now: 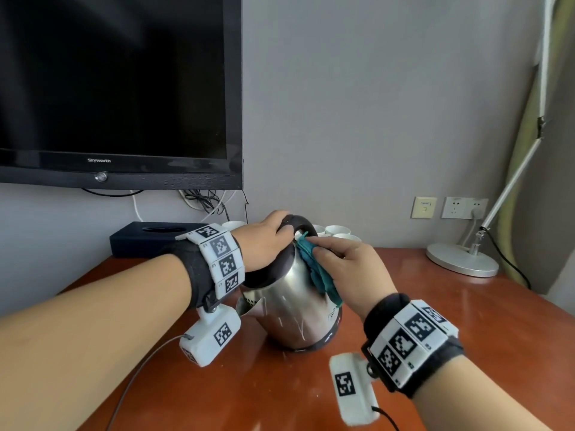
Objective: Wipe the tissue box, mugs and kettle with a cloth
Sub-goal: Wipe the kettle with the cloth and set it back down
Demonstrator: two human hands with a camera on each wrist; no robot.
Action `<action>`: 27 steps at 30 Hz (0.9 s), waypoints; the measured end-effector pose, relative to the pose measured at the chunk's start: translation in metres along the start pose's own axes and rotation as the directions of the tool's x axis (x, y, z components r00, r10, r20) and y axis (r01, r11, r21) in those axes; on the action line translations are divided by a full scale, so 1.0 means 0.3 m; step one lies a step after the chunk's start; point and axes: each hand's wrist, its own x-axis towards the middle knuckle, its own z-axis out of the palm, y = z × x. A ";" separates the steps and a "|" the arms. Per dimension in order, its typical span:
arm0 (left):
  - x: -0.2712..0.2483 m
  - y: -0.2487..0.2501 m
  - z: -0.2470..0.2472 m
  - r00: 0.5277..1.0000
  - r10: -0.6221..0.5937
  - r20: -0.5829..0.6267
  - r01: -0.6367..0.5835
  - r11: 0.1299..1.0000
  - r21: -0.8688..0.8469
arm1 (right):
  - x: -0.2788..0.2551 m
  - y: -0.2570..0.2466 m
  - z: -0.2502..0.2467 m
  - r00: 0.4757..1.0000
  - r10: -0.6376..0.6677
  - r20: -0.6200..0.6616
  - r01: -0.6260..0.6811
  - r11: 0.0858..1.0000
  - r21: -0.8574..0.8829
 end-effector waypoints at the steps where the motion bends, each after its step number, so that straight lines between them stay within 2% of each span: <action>1: -0.001 -0.004 -0.001 1.000 0.006 0.000 -0.006 1.000 -0.018 | 0.004 0.017 -0.003 1.000 0.017 -0.007 -0.017 1.000 -0.015; 7: 0.002 -0.028 -0.002 1.000 0.006 -0.005 -0.006 0.997 -0.080 | -0.006 0.177 -0.035 0.974 0.218 -0.060 -0.223 0.970 -0.094; 10: 0.001 -0.020 0.006 1.000 0.018 -0.011 -0.019 0.996 -0.088 | -0.013 0.206 -0.041 0.965 0.257 -0.060 -0.262 0.958 -0.115; 13: 0.008 -0.001 0.014 0.999 0.022 -0.023 -0.024 0.997 -0.069 | -0.005 0.163 -0.035 0.970 0.236 -0.050 -0.241 0.960 -0.145; 17: 0.025 0.027 0.030 0.999 0.053 -0.011 -0.054 0.999 -0.011 | 0.018 0.015 -0.027 0.997 0.067 -0.029 -0.070 0.990 -0.119; 21: 0.042 0.026 0.033 0.996 0.087 -0.020 -0.087 0.996 -0.005 | 0.043 -0.074 -0.015 0.998 -0.049 0.035 0.053 0.990 -0.130; 27: 0.008 -0.035 0.005 0.993 0.122 -0.005 -0.122 0.986 -0.117 | 0.027 0.025 -0.019 0.997 0.072 0.017 -0.069 0.987 -0.142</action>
